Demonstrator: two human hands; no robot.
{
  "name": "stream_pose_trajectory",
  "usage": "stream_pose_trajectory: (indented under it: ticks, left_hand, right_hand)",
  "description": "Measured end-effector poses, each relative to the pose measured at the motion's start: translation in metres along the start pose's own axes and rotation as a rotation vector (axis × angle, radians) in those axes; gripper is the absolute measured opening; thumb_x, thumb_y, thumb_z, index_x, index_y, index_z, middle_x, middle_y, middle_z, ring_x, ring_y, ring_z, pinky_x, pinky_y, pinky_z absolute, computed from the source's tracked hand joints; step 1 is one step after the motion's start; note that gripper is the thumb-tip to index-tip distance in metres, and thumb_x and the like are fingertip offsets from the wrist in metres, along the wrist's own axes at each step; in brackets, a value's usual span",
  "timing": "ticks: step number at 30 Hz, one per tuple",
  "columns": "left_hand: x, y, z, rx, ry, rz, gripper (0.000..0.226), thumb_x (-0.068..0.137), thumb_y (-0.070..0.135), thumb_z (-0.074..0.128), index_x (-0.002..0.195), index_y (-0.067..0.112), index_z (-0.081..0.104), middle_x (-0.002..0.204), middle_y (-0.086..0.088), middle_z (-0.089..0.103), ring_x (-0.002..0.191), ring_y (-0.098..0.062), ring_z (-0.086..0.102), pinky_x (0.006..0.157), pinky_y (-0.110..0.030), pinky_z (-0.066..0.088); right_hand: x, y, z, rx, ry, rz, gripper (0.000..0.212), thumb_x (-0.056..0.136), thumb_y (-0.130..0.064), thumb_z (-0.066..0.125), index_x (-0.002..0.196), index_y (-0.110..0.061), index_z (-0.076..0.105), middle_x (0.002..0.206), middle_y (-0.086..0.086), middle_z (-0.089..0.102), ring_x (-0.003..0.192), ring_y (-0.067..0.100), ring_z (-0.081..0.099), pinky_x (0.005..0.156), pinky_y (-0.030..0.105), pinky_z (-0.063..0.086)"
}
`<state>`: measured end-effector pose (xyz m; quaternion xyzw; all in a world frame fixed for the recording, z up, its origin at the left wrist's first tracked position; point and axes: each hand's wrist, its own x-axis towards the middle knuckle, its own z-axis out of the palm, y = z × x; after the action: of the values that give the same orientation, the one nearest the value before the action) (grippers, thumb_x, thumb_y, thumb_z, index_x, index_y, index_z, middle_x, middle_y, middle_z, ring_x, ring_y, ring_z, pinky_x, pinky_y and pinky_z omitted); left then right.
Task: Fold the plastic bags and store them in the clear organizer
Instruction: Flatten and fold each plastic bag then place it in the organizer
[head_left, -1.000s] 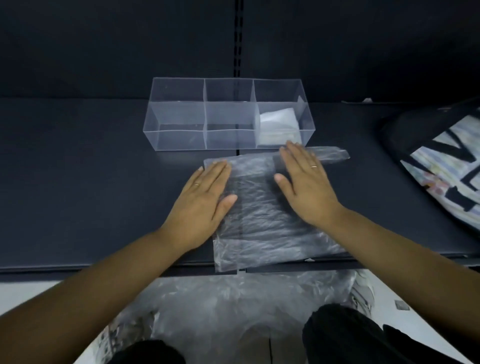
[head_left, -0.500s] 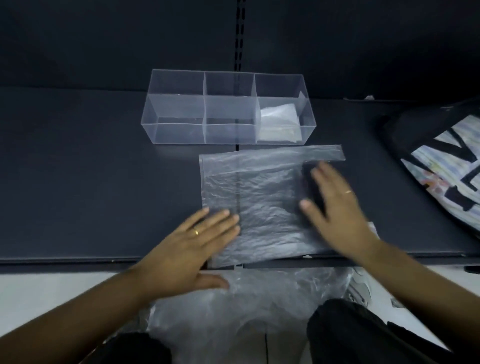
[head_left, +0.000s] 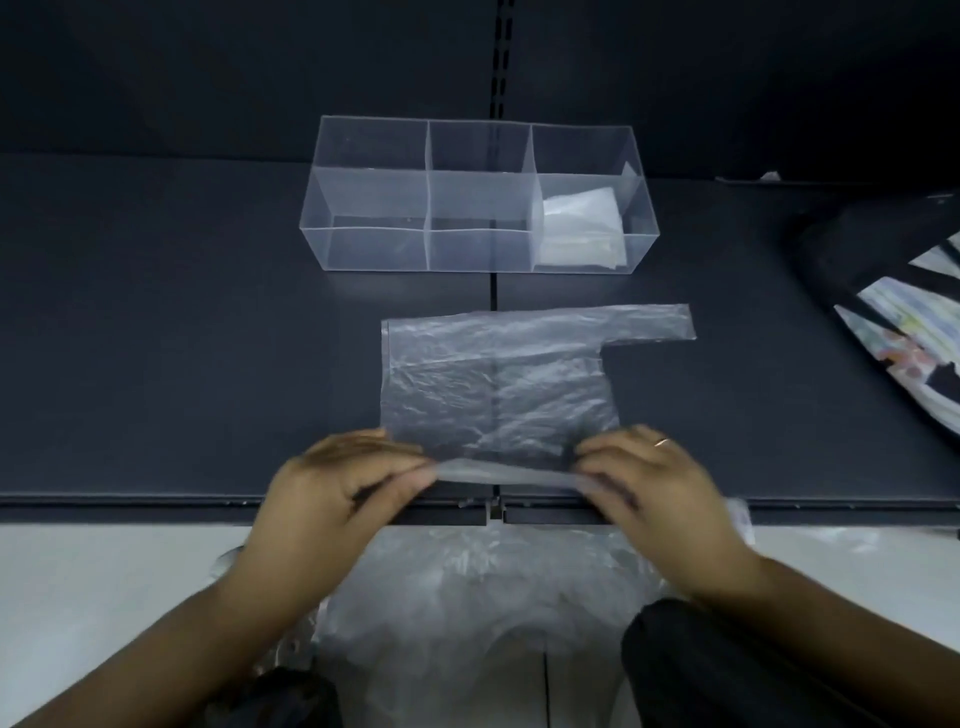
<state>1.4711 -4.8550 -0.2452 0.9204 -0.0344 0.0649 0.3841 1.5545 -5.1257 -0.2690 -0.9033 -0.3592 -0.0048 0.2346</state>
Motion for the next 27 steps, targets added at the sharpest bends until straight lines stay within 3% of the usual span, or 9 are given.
stream_pose_trajectory:
  ticks: [3,6,10,14,17,19,21,24,27]
  left_hand:
    - [0.003,0.004,-0.03,-0.281,-0.11,-0.344,0.013,0.08,0.044,0.062,0.084,0.043,0.075,0.082,0.02,0.073,0.078,0.009,0.066,0.07,-0.002,0.044]
    - [0.008,-0.007,-0.054,-0.471,-0.257,-0.471,0.021,0.078,0.042,0.062,0.091,0.035,0.077,0.093,0.01,0.075,0.09,-0.001,0.069,0.076,-0.007,0.048]
    - [0.034,-0.024,-0.063,-0.46,-0.158,-0.57,0.034,0.067,0.055,0.066,0.09,0.032,0.077,0.095,0.01,0.075,0.094,0.0,0.068,0.088,-0.022,0.041]
    - [0.065,-0.052,-0.04,-0.454,-0.008,-0.679,0.017,0.076,0.041,0.072,0.078,0.026,0.078,0.081,0.005,0.075,0.078,-0.006,0.07,0.079,-0.021,0.047]
    - [0.077,-0.073,-0.022,-0.294,0.062,-0.69,0.024,0.085,0.034,0.069,0.072,0.015,0.074,0.063,0.005,0.069,0.057,0.001,0.061,0.07,-0.023,0.045]
    - [0.081,-0.075,-0.017,-0.174,0.081,-0.668,0.029,0.088,0.034,0.066,0.07,0.013,0.071,0.058,0.006,0.066,0.054,0.0,0.059,0.068,-0.024,0.043]
    - [0.081,-0.068,-0.013,0.022,0.176,-0.584,0.02,0.09,0.03,0.063,0.08,0.016,0.071,0.07,0.012,0.067,0.067,-0.005,0.062,0.07,-0.025,0.044]
    - [0.073,-0.046,-0.002,0.339,0.336,-0.123,0.017,0.092,0.012,0.057,0.103,0.008,0.069,0.098,-0.005,0.065,0.09,-0.023,0.059,0.086,-0.029,0.044]
    - [0.057,-0.034,0.021,0.409,0.019,0.149,0.031,0.094,0.009,0.055,0.123,0.004,0.063,0.126,-0.014,0.061,0.117,-0.03,0.057,0.107,-0.029,0.034]
  right_hand:
    - [-0.002,0.015,-0.047,0.109,-0.12,0.185,0.02,0.087,-0.036,0.059,0.082,-0.024,0.073,0.086,-0.014,0.071,0.08,0.005,0.066,0.075,0.023,0.052]
    - [-0.003,0.03,-0.089,0.314,-0.226,0.421,0.024,0.076,-0.054,0.054,0.078,-0.04,0.073,0.084,-0.026,0.071,0.082,-0.011,0.064,0.076,0.002,0.042]
    - [0.016,0.064,-0.103,0.614,-0.168,0.614,0.025,0.076,-0.038,0.062,0.082,-0.02,0.078,0.084,-0.001,0.076,0.075,0.005,0.07,0.07,0.008,0.05]
    - [0.042,0.089,-0.068,0.586,-0.079,0.771,0.026,0.08,-0.032,0.068,0.081,-0.007,0.073,0.077,0.005,0.068,0.064,0.008,0.056,0.059,0.016,0.045]
    - [0.055,0.101,-0.039,0.517,-0.006,0.83,0.017,0.083,-0.027,0.072,0.079,-0.01,0.073,0.078,0.008,0.066,0.067,0.012,0.051,0.065,0.024,0.041]
    - [0.06,0.106,-0.029,0.457,0.053,0.834,0.017,0.082,-0.028,0.073,0.074,-0.014,0.073,0.077,0.005,0.07,0.071,0.013,0.055,0.069,0.029,0.042]
    - [0.064,0.107,-0.024,0.408,0.102,0.832,0.016,0.081,-0.028,0.074,0.071,-0.016,0.072,0.071,-0.002,0.068,0.067,0.009,0.056,0.064,0.024,0.042]
    - [0.066,0.104,-0.023,0.359,0.084,0.835,0.014,0.08,-0.026,0.076,0.072,-0.017,0.07,0.071,-0.003,0.067,0.066,0.011,0.057,0.061,0.023,0.041]
    - [0.068,0.088,-0.026,0.092,0.135,0.813,0.017,0.08,-0.02,0.073,0.093,-0.013,0.065,0.091,0.004,0.062,0.08,0.021,0.057,0.068,0.027,0.041]
